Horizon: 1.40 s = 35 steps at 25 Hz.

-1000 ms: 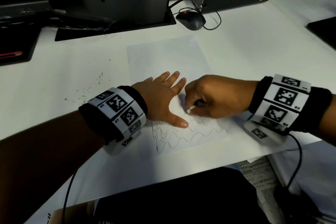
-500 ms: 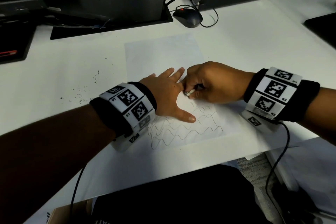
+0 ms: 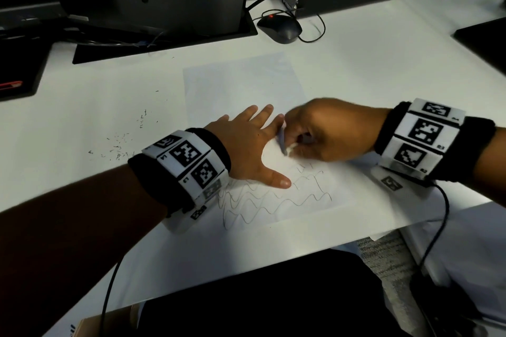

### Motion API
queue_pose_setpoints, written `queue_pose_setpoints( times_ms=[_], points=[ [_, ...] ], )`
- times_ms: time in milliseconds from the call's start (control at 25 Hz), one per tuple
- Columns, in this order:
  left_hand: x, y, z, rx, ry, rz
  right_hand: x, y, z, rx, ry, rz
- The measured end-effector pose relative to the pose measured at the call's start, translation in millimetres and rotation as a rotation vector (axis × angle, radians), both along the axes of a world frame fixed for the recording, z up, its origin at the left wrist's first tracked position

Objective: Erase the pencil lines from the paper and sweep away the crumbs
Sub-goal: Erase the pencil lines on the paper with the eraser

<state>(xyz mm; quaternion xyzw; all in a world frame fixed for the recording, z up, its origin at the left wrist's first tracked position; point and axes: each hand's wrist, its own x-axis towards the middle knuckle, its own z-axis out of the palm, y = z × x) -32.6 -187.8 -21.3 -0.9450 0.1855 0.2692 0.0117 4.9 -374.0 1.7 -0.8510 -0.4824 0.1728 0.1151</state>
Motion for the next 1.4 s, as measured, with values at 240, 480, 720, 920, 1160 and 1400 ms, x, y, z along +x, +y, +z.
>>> queue_pose_setpoints(
  times_ms=[240, 480, 720, 920, 1160, 1400],
  points=[
    [0.4, 1.7, -0.2, 0.001, 0.007, -0.002, -8.1, 1.5, 0.4, -0.042, -0.011, 0.057],
    [0.1, 1.9, -0.4, 0.010, -0.002, -0.004, -12.7, 0.3, 2.1, -0.027, -0.008, 0.062],
    [0.9, 3.3, -1.0, 0.012, -0.007, -0.006, -7.2, -2.3, 1.7, -0.034, -0.058, -0.004],
    [-1.6, 2.6, 1.3, 0.033, -0.014, -0.017, 6.6, -8.4, 1.2, 0.039, 0.020, -0.077],
    [1.6, -9.0, 7.7, -0.050, 0.014, -0.010, 13.3, -9.8, -5.9, 0.048, 0.006, -0.131],
    [2.4, -16.3, 2.6, -0.037, 0.016, -0.026, -4.9, -7.0, -4.6, -0.008, -0.065, 0.003]
  ],
)
